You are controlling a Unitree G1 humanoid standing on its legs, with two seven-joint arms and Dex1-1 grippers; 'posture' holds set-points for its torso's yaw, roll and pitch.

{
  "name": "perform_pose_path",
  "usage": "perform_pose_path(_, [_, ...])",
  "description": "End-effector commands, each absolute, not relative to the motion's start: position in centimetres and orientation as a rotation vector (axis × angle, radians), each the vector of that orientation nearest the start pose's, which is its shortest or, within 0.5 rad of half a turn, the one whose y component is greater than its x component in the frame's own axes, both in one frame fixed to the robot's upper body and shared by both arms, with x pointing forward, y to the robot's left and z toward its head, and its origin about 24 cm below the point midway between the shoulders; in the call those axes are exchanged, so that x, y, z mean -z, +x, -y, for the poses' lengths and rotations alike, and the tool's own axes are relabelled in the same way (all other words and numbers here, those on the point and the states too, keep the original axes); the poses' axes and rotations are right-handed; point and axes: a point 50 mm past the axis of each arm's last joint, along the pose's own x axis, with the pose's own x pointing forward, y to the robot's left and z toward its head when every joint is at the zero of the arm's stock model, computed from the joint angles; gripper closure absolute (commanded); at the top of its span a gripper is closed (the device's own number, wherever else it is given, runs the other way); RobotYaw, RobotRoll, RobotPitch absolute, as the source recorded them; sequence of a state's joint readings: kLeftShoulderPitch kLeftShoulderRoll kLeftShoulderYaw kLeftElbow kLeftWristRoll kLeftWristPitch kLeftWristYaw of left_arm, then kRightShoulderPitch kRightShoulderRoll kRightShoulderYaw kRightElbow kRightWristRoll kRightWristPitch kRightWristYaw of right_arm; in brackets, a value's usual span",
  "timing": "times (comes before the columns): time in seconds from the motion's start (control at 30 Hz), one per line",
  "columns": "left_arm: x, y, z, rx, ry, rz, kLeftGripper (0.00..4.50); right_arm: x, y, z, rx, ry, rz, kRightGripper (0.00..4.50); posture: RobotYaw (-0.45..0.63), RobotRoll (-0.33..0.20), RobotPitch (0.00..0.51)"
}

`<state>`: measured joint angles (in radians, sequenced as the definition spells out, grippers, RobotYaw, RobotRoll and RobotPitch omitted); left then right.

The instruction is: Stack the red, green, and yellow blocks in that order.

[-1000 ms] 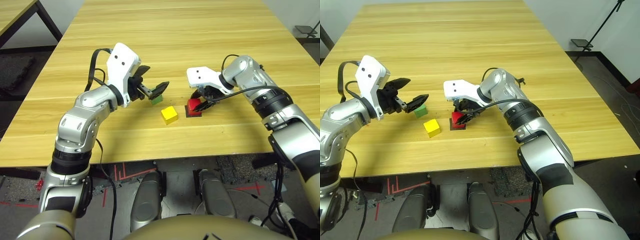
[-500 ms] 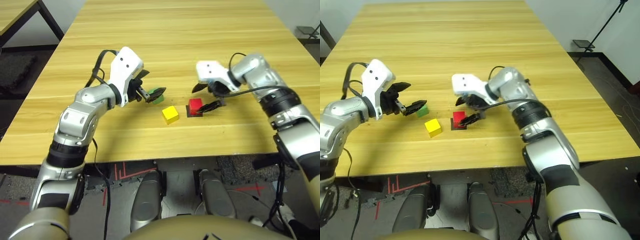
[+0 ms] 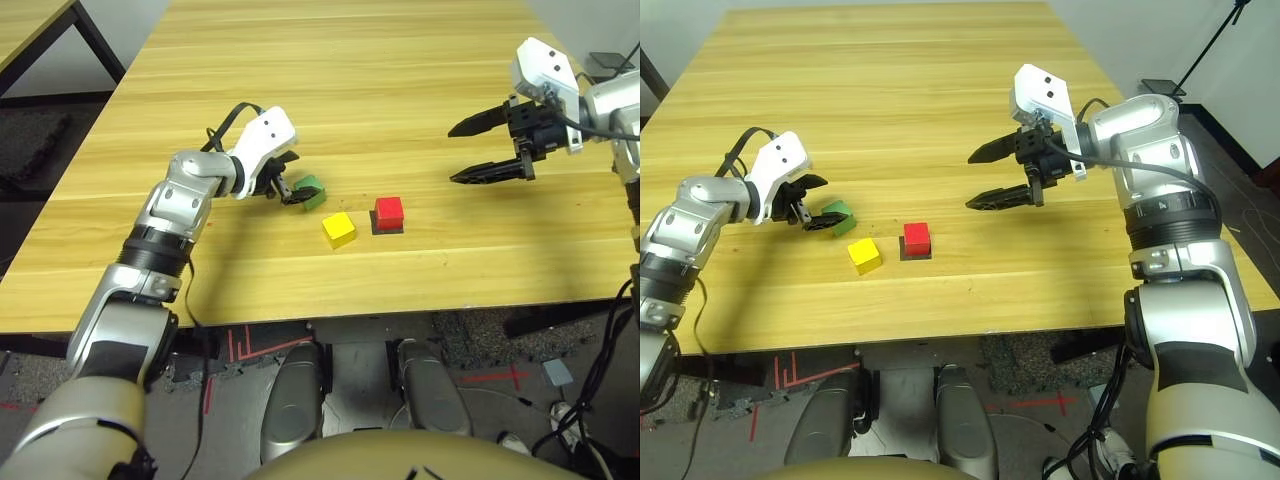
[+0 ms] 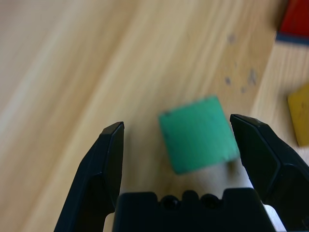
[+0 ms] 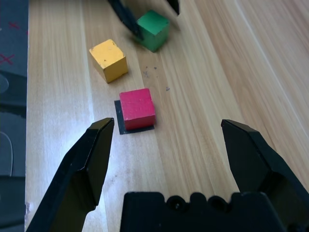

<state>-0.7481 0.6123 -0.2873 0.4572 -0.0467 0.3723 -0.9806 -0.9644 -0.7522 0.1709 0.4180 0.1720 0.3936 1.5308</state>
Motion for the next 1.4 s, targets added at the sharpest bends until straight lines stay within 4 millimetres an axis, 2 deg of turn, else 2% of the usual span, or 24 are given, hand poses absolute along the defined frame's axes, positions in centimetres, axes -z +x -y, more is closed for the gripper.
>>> perform_pose_path(0.03, [-11.4,34.9,-19.2,0.915,0.531,-0.532,0.0,-23.6,33.5,20.6,-1.286,-0.511,-0.282,0.02,0.2,-0.154,0.074])
perform_pose_path(0.23, [-11.0,35.1,-19.7,0.865,0.492,-0.567,0.0,-23.5,33.8,20.3,-1.267,-0.491,-0.274,0.02,0.2,-0.151,0.076])
perform_pose_path(0.33, [-11.2,35.3,-19.5,0.826,0.441,-0.543,0.62,-23.4,34.1,20.1,-1.258,-0.485,-0.267,0.0,0.22,-0.147,0.08])
perform_pose_path(0.47, [-12.5,35.5,-19.2,0.791,0.363,-0.513,2.1,-23.1,34.5,20.0,-1.245,-0.468,-0.261,0.0,0.23,-0.143,0.081])
perform_pose_path(0.53, [-13.4,35.4,-18.9,0.793,0.332,-0.496,2.48,-22.9,34.4,20.0,-1.248,-0.466,-0.264,0.0,0.24,-0.14,0.081])
perform_pose_path(0.73, [-16.0,34.9,-17.4,0.868,0.352,-0.435,2.48,-21.9,33.7,20.8,-1.293,-0.477,-0.319,0.0,0.25,-0.139,0.081])
perform_pose_path(0.87, [-17.7,33.9,-14.3,1.014,0.391,-0.392,2.48,-20.3,32.7,21.5,-1.328,-0.462,-0.373,0.0,0.24,-0.132,0.086])
perform_pose_path(1.03, [-17.3,33.2,-11.6,1.155,0.436,-0.427,2.48,-19.2,32.0,21.6,-1.349,-0.446,-0.397,0.0,0.22,-0.127,0.094])
perform_pose_path(1.2, [-16.4,33.7,-10.1,1.247,0.463,-0.422,2.48,-19.1,31.6,21.5,-1.343,-0.435,-0.393,0.0,0.18,-0.125,0.097])
perform_pose_path(1.4, [-15.4,34.6,-9.1,1.306,0.501,-0.422,2.48,-19.1,31.2,21.5,-1.331,-0.429,-0.39,0.0,0.15,-0.124,0.095])
